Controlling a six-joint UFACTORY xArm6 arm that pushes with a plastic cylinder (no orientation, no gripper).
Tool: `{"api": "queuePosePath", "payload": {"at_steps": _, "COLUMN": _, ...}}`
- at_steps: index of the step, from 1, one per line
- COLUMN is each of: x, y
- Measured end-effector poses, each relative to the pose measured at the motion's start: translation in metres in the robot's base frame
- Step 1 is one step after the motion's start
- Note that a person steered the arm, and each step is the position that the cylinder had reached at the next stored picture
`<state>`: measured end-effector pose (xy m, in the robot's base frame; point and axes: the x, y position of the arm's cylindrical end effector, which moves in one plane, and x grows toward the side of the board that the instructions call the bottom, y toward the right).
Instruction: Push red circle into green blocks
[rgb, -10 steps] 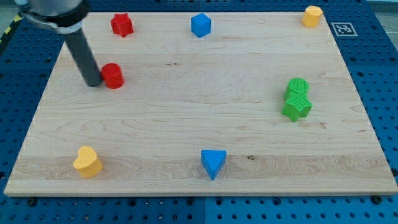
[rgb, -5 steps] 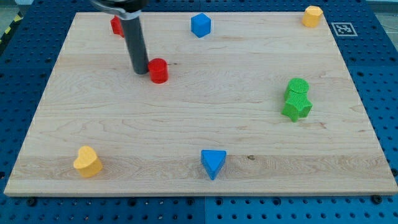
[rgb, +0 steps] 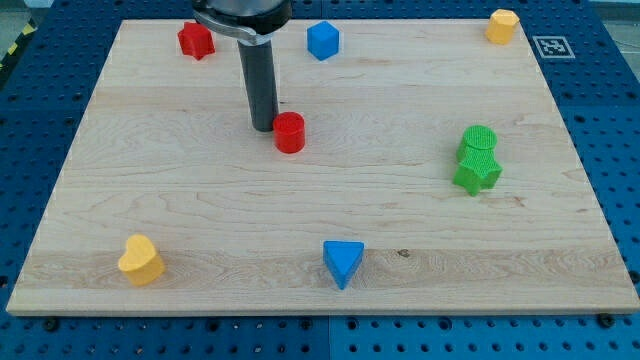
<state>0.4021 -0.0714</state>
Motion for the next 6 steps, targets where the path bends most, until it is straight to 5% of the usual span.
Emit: {"api": "queuePosePath", "payload": {"at_steps": 6, "x": 0.015, "y": 0.02}}
